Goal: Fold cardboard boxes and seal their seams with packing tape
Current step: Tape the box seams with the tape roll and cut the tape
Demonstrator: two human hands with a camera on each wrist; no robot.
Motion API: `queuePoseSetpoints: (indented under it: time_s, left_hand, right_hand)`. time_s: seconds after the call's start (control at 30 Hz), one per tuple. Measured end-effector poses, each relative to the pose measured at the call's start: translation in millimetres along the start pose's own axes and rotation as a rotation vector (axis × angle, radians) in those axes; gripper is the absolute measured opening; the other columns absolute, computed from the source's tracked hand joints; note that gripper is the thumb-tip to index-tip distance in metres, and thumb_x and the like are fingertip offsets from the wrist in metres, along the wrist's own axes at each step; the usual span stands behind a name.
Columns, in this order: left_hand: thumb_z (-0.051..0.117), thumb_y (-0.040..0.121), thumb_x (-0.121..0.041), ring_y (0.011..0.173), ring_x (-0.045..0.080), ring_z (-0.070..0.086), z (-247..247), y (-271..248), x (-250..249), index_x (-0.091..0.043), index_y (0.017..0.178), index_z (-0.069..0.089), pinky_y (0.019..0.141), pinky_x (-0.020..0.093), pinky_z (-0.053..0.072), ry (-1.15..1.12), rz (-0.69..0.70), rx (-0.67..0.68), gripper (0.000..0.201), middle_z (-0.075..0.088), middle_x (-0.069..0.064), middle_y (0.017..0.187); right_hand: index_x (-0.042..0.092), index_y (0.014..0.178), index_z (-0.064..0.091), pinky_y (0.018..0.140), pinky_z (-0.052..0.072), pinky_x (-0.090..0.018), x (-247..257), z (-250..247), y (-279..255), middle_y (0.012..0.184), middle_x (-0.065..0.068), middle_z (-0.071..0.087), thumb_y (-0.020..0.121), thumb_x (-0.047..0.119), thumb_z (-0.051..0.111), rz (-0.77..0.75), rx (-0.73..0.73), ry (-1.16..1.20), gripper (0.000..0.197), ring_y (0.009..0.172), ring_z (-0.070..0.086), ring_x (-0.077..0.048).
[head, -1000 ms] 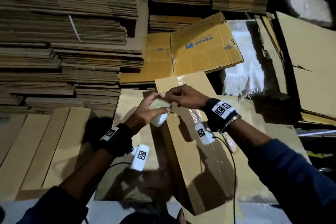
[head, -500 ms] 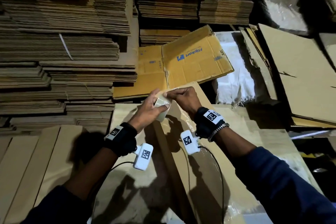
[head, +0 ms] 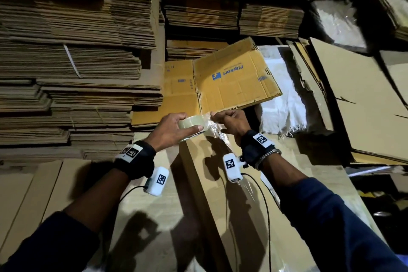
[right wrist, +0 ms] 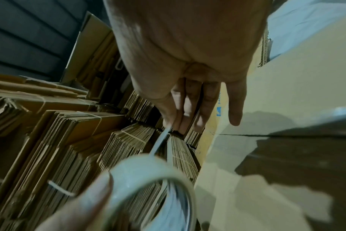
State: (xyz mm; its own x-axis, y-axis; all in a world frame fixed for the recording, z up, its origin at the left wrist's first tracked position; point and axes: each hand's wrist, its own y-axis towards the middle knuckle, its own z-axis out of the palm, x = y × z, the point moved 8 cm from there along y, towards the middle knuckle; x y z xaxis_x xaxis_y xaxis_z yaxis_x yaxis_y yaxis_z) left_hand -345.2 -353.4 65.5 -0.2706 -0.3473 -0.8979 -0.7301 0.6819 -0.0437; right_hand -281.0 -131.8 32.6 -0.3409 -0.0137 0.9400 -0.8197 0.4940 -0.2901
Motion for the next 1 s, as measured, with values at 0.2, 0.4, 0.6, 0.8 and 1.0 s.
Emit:
queuePoseSetpoints:
  time_s: [0.2, 0.4, 0.6, 0.8, 1.0]
  left_hand:
    - [0.074, 0.063, -0.09, 0.062, 0.033, 0.066, -60, 10, 59, -0.012, 0.077, 0.069, 0.057, 0.042, 0.055, 0.183, -0.113, -0.178, 0.08, 0.068, 0.012, 0.069]
    - [0.076, 0.062, -0.088, 0.053, 0.028, 0.067, -69, 15, 88, -0.01, 0.063, 0.059, 0.056, 0.049, 0.059, 0.164, -0.164, -0.233, 0.08, 0.063, 0.01, 0.056]
    - [0.066, 0.062, -0.094, 0.06, 0.03, 0.064, -61, 33, 86, -0.011, 0.065, 0.057, 0.055, 0.031, 0.042, 0.339, -0.18, -0.259, 0.083, 0.059, 0.004, 0.056]
    - [0.061, 0.051, -0.103, 0.096, 0.036, 0.073, -51, 47, 113, -0.01, 0.1, 0.076, 0.075, 0.04, 0.057, 0.349, -0.288, -0.234, 0.106, 0.078, 0.013, 0.105]
    - [0.06, 0.055, -0.103, 0.074, 0.031, 0.07, -37, 42, 129, -0.013, 0.071, 0.067, 0.069, 0.034, 0.051, 0.308, -0.337, -0.26, 0.092, 0.073, 0.01, 0.077]
  right_hand:
    - [0.008, 0.083, 0.078, 0.065, 0.058, -0.036, 2, -80, 34, 0.081, -0.01, 0.076, 0.087, 0.026, 0.084, 0.07, -0.251, 0.017, 0.02, 0.076, 0.073, -0.026]
    - [0.007, 0.083, 0.08, 0.063, 0.061, -0.036, 13, -120, 65, 0.074, -0.009, 0.073, 0.08, 0.03, 0.09, 0.081, -0.398, -0.074, 0.026, 0.066, 0.069, -0.022]
    - [0.011, 0.073, 0.078, 0.079, 0.064, -0.05, -34, -137, 113, 0.072, -0.01, 0.077, 0.056, 0.049, 0.092, 0.209, -0.413, -0.115, 0.044, 0.076, 0.077, -0.033]
    - [0.012, 0.087, 0.077, 0.07, 0.064, -0.054, -39, -121, 101, 0.087, -0.015, 0.079, 0.077, 0.034, 0.09, 0.28, -0.4, -0.098, 0.027, 0.081, 0.077, -0.032]
    - [0.017, 0.102, 0.082, 0.088, 0.061, -0.044, -77, -120, 104, 0.097, -0.01, 0.077, 0.075, 0.051, 0.087, 0.342, -0.376, -0.179, 0.043, 0.092, 0.073, -0.032]
